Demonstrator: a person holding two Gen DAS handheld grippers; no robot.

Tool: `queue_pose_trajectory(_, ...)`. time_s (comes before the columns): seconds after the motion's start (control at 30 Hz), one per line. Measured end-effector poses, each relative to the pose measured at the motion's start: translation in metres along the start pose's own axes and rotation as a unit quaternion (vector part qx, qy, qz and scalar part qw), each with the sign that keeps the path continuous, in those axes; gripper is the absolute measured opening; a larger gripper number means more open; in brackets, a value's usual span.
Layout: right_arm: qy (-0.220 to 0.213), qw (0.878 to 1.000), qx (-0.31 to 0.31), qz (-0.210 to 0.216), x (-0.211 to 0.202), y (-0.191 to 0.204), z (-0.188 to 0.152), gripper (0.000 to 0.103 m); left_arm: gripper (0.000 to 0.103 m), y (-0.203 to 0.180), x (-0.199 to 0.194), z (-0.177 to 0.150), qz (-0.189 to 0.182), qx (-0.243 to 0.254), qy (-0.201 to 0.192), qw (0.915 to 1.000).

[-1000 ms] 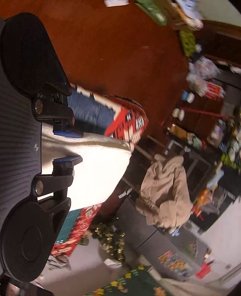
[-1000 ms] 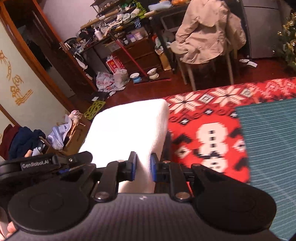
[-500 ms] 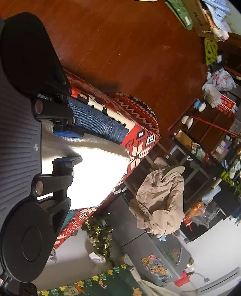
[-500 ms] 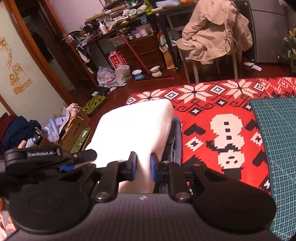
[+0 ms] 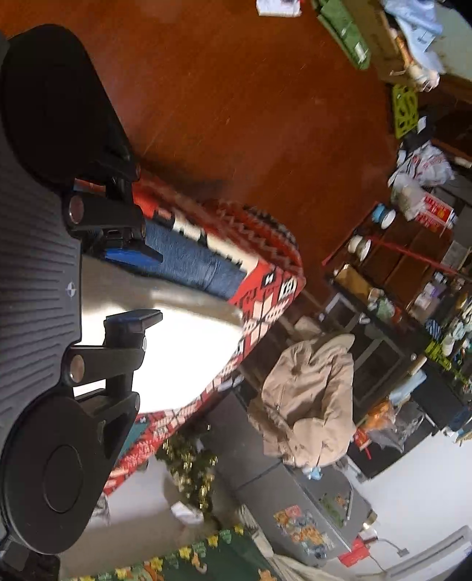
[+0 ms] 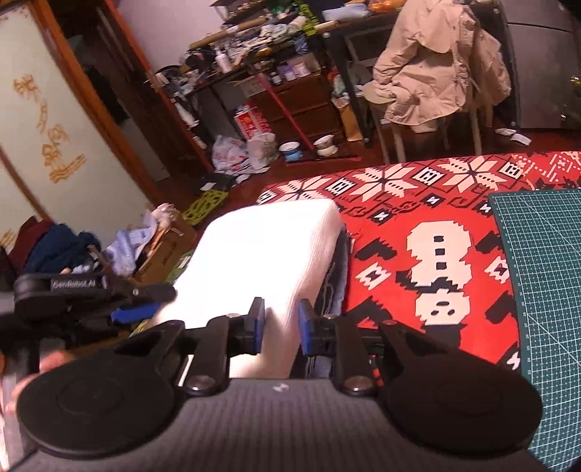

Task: Fold clothes
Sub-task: 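Lift the folded vest with both grippers and carry it over the jeans stack, then lower the vest onto the folded jeans with both grippers and release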

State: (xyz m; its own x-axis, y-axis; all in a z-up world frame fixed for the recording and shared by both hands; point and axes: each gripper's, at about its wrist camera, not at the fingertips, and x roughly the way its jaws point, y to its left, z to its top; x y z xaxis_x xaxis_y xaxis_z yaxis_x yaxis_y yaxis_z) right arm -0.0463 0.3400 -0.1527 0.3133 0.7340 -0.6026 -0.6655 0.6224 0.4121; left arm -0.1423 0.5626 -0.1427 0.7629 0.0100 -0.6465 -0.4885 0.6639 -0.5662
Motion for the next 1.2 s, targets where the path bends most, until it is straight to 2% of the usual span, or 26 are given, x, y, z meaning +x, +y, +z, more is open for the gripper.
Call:
queue_pose_trajectory(0.1,0.006,1.0,-0.017,0.007,-0.008,-0.002,-0.008,0.016,0.022,-0.007,-0.016,-0.002,0.002,0.015,-0.017,0.9997)
queue_pose_trajectory(0.17,0.008,1.0,-0.019,0.01,-0.014,-0.004,-0.011,0.008,0.021,-0.014,-0.026,-0.003,0.0,0.026,-0.028,0.9993)
queue_pose_trajectory(0.27,-0.003,1.0,-0.012,0.014,-0.019,-0.008,-0.008,0.007,0.021,-0.034,-0.031,-0.006,-0.03,0.048,-0.035,0.9978)
queue_pose_trajectory(0.4,-0.011,0.999,-0.017,0.037,-0.012,-0.006,0.007,0.006,0.021,-0.055,-0.013,-0.017,-0.062,0.066,-0.013,0.9958)
queue_pose_trajectory(0.53,0.025,0.996,-0.046,0.073,0.009,-0.002,0.02,0.006,0.017,-0.054,0.01,-0.028,-0.045,0.072,0.017,0.9962)
queue_pose_trajectory(0.6,0.03,0.995,-0.074,0.065,0.022,-0.003,0.027,0.001,0.01,-0.046,0.016,-0.033,-0.033,0.069,0.024,0.9968)
queue_pose_trajectory(0.67,0.029,0.995,-0.076,0.058,0.033,-0.01,0.037,0.0,0.005,-0.035,0.012,-0.035,-0.035,0.059,0.022,0.9974)
queue_pose_trajectory(0.83,0.018,0.998,-0.049,0.043,0.043,-0.029,0.068,0.001,0.005,-0.017,-0.003,-0.037,-0.041,0.04,0.013,0.9983)
queue_pose_trajectory(0.93,0.018,0.998,-0.029,0.046,0.038,-0.044,0.073,0.001,0.006,-0.024,-0.01,-0.035,-0.045,0.054,0.003,0.9975)
queue_pose_trajectory(1.0,0.017,0.999,-0.032,0.033,0.04,-0.051,0.07,0.001,0.006,-0.034,-0.006,-0.032,-0.05,0.068,-0.002,0.9964)
queue_pose_trajectory(1.1,0.021,0.999,-0.045,0.007,0.052,-0.053,0.063,0.001,0.006,-0.053,0.009,-0.024,-0.059,0.079,0.001,0.9951)
queue_pose_trajectory(1.2,0.029,0.999,-0.045,0.01,0.057,-0.053,0.057,0.001,0.006,-0.071,0.028,-0.02,-0.065,0.087,0.016,0.994)
